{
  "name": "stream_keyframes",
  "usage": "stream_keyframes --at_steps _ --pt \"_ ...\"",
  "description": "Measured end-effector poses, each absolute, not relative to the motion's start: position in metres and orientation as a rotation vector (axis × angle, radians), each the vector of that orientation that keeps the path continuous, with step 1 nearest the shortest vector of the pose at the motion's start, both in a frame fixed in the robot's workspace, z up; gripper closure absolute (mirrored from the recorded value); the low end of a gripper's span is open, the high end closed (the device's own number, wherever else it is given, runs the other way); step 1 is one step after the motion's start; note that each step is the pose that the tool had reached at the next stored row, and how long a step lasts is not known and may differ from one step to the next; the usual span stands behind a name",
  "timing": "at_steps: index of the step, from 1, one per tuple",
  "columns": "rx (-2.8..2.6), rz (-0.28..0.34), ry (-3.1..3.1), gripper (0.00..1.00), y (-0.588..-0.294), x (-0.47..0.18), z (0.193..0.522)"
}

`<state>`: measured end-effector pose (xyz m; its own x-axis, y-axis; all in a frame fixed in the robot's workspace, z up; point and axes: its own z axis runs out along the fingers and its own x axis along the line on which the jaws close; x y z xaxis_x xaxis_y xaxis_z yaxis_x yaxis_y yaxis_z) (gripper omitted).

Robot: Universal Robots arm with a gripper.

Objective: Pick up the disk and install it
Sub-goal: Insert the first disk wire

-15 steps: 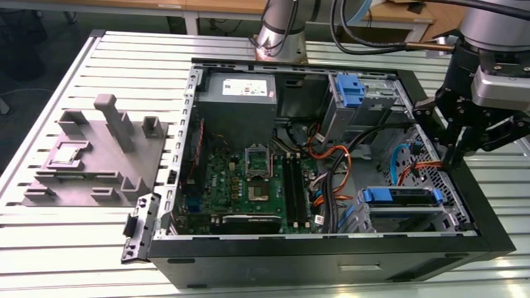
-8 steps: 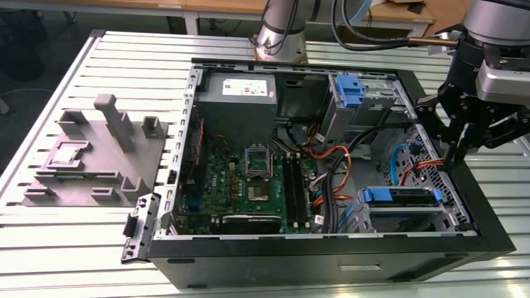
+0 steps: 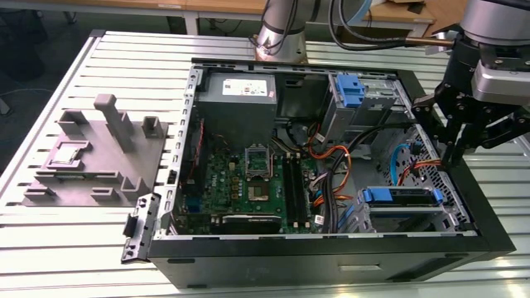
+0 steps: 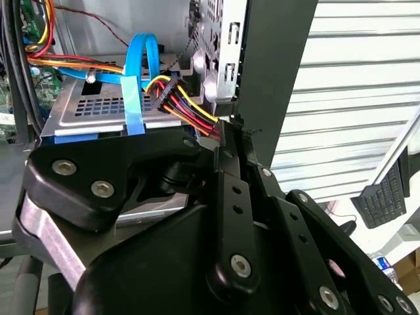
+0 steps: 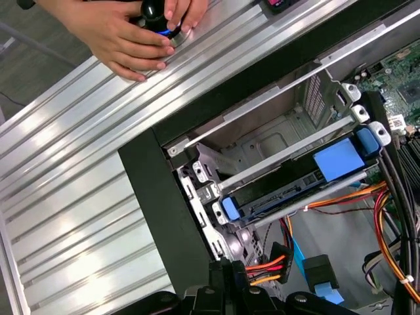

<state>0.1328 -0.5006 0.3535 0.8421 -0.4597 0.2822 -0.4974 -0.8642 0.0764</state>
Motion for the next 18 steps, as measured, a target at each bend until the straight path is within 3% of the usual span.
stream_keyframes --at_steps 18 --pt "2.687 0.341 -1.183 0.84 -0.5005 0.1328 0.3534"
